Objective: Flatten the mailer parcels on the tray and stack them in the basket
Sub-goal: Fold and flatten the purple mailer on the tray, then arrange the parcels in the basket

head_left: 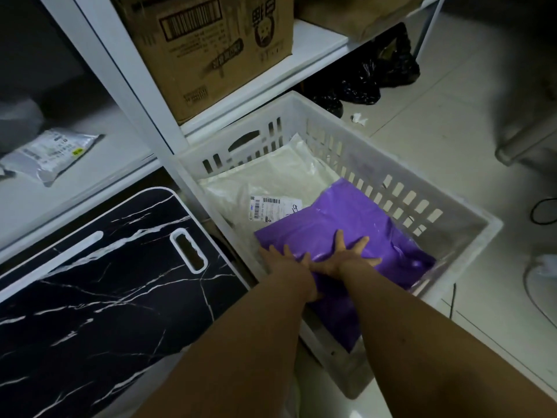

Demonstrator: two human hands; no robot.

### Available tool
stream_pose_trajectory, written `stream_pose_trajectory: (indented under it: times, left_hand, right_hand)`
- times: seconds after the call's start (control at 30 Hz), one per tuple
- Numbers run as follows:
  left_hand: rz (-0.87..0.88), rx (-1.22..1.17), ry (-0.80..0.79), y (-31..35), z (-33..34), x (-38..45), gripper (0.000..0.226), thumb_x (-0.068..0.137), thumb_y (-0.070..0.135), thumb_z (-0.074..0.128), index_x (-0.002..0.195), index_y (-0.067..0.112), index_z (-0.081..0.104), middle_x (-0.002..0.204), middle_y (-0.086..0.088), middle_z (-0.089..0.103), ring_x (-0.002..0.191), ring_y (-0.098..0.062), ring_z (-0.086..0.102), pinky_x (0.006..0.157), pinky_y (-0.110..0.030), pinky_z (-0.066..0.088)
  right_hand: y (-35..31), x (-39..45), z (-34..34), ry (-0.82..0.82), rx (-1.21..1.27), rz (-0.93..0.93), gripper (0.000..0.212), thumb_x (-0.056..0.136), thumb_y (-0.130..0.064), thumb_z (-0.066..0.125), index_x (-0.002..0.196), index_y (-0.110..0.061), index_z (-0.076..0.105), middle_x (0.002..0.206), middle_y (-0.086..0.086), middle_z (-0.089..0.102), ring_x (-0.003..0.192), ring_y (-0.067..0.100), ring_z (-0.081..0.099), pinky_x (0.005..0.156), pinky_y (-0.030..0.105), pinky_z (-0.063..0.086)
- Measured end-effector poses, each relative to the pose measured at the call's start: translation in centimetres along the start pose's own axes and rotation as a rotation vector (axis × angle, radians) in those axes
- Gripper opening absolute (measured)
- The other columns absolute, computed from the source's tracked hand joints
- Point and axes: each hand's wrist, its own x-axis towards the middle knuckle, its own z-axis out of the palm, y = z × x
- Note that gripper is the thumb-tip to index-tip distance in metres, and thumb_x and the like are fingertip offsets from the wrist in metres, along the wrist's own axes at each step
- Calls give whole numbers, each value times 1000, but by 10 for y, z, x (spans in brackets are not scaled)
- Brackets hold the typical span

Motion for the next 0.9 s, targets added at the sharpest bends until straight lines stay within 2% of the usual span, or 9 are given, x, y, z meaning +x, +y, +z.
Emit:
stream_pose_trajectory:
  times: [0.1, 0.23, 0.4, 0.53, 0.63, 0.73, 0.83, 0.9]
  left_hand:
    - [10, 14, -27, -2, 6, 11, 88, 88, 68, 39, 150, 33, -12, 159, -13, -10, 144, -43, 1, 110, -66, -1]
    - [54, 57, -81, -5, 4, 12, 81, 92, 62, 39, 151, 32, -6, 159, -9, -8, 145, -38, -2, 111, -66, -1]
    - [49, 55, -88, -2, 6, 16, 77, 93, 56, 42, 153, 29, 2, 159, -12, 2, 145, -38, 2, 109, -66, -2]
    - [69, 110, -76, -2, 4, 19, 74, 93, 57, 39, 153, 28, 6, 158, -12, 9, 144, -40, 5, 109, -68, -2]
    - [127, 75, 43, -4, -4, 10, 61, 96, 52, 35, 150, 25, 23, 153, -10, 29, 142, -38, 20, 109, -68, 1]
    - [186, -34, 213, -9, -19, -8, 48, 97, 43, 37, 140, 22, 39, 143, -8, 43, 135, -34, 35, 110, -65, 8]
    - [217, -116, 447, -34, -39, -30, 39, 95, 38, 42, 130, 22, 49, 133, -6, 53, 124, -28, 48, 106, -50, 26]
    - [230, -146, 570, -66, -52, -47, 37, 95, 38, 44, 127, 21, 51, 128, -6, 55, 118, -26, 52, 97, -42, 36]
  right_hand:
    - [0, 9, 7, -39, -1, 2, 132, 56, -90, 56, 145, -42, -28, 152, 11, -37, 143, 51, -12, 109, 66, 18]
    - [0, 20, 16, -61, 49, -2, 136, 54, -86, 64, 145, -43, -28, 152, 11, -37, 141, 54, -13, 109, 66, 19]
    - [-3, 25, 24, -56, 52, 28, 133, 59, -80, 67, 144, -43, -29, 152, 10, -37, 139, 56, -14, 108, 66, 22]
    - [-5, 24, 23, -37, 20, 56, 132, 59, -82, 65, 145, -41, -27, 154, 12, -32, 141, 54, -9, 109, 65, 21]
    - [-12, 18, 17, 29, -35, 72, 113, 75, -72, 60, 152, -32, -13, 157, 16, -22, 142, 52, -4, 111, 66, 18]
    - [-21, 15, 0, 107, -70, 41, 83, 86, -51, 56, 153, -21, 20, 160, 15, 10, 144, 44, 12, 111, 63, 22]
    - [-35, 3, -30, 110, -83, -40, 71, 85, -47, 61, 147, -20, 39, 153, 12, 32, 142, 38, 27, 111, 58, 27]
    - [-46, -25, -55, 199, -48, -104, 65, 87, -46, 60, 141, -14, 47, 147, 14, 42, 136, 37, 37, 111, 55, 31]
